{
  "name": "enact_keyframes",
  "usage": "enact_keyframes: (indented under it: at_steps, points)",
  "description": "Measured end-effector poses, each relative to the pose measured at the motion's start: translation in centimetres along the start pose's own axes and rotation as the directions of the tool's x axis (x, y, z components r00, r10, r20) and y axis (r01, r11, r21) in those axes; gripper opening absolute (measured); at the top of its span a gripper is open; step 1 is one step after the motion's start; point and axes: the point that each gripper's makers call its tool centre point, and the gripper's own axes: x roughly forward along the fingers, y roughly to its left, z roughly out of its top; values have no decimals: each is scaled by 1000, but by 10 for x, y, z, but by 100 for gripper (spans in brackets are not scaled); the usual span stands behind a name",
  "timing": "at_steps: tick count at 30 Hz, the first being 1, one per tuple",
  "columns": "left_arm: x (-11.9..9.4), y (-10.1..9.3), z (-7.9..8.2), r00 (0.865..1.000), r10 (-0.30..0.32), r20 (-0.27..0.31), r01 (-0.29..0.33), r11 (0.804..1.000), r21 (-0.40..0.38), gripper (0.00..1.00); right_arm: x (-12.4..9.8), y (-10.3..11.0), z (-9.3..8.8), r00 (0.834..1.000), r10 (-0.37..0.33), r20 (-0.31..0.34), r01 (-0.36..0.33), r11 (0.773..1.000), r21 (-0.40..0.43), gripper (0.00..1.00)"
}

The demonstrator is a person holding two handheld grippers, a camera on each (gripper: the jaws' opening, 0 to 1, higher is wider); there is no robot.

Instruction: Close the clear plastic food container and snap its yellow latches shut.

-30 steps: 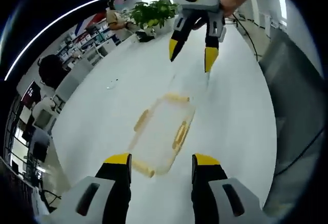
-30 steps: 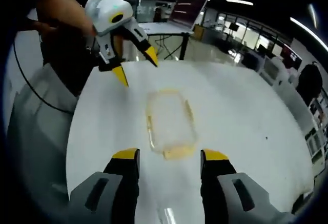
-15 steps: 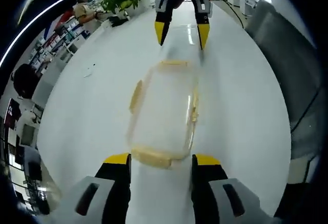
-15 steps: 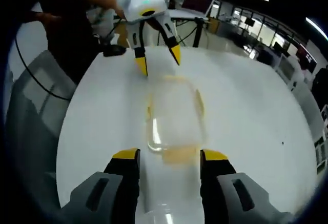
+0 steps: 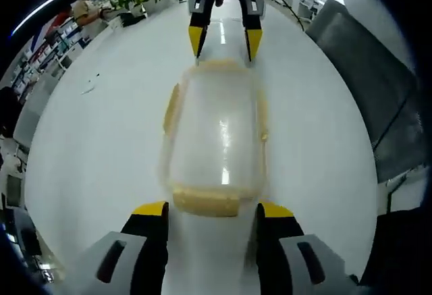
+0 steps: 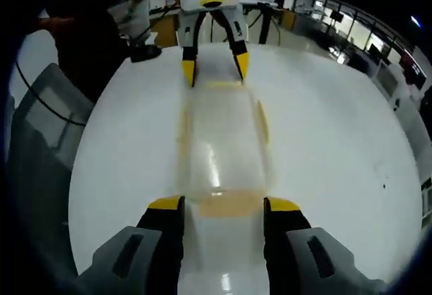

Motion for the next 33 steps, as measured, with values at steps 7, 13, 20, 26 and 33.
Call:
enact_keyframes:
  at_steps: [7, 13, 20, 26, 33]
  points:
    - [7, 0, 5, 998, -61, 14, 61, 998, -3, 49, 9, 1, -7, 998, 38, -42, -38, 999, 2, 45]
    - [6, 0, 5, 995, -103, 14, 102, 994, 44, 44, 13, 0, -9, 997, 49, -60, -50, 999, -17, 43]
    - [5, 0, 4, 995, -100, 14, 99, 994, 44, 40, 15, -3, -8, 997, 37, -68, -40, 998, -43, 38]
    - [3, -2, 2, 995, -97, 15, 96, 995, 37, 34, 15, -3, -7, 998, 41, -55, -44, 998, -52, 37]
    - [3, -2, 1, 995, -97, 1, 97, 995, 31, 33, 15, -2, -6, 997, 42, -60, -45, 998, -51, 35]
